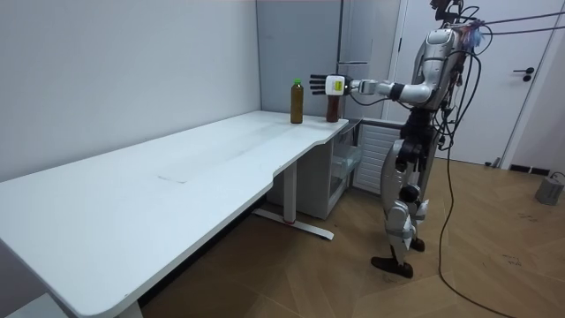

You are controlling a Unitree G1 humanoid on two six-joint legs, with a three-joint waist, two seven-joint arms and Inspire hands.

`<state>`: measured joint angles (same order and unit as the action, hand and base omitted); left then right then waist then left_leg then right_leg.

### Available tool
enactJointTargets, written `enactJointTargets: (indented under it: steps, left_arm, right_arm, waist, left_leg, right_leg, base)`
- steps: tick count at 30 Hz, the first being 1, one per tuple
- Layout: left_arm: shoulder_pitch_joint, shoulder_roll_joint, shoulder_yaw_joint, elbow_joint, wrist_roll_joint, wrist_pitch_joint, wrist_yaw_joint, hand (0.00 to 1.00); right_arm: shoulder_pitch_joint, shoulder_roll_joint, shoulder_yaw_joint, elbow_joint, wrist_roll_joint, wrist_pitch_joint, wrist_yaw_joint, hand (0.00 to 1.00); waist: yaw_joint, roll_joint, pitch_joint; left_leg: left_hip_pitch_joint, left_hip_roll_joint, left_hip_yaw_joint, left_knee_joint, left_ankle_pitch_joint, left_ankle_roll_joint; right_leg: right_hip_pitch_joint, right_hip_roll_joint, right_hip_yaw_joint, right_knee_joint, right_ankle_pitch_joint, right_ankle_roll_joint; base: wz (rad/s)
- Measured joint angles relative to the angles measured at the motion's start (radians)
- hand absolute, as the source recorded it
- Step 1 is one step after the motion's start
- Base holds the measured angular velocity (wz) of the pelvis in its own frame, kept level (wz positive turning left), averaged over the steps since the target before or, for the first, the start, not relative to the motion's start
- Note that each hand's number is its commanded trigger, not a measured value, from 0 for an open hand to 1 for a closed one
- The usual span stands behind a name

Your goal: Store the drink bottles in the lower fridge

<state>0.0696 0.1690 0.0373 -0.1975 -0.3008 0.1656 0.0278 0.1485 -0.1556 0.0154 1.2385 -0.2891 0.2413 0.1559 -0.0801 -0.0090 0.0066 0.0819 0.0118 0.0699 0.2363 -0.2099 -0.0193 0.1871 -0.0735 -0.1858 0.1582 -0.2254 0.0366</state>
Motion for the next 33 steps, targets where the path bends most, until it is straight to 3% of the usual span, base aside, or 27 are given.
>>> enactJointTargets:
  steps: [33]
  left_arm:
    - [-0.023, 0.000, -0.001, 0.055, -0.001, 0.002, -0.003, 0.00]
  right_arm:
    - [0.009, -0.001, 0.001, -0.034, 0.001, -0.001, 0.001, 0.00]
  waist:
    - [-0.021, 0.014, 0.0066]
  left_leg:
    - [0.005, 0.010, 0.024, -0.001, 0.000, 0.000]
  right_leg:
    - [-0.015, 0.008, 0.038, 0.013, 0.003, -0.005]
  base:
    - [-0.02]
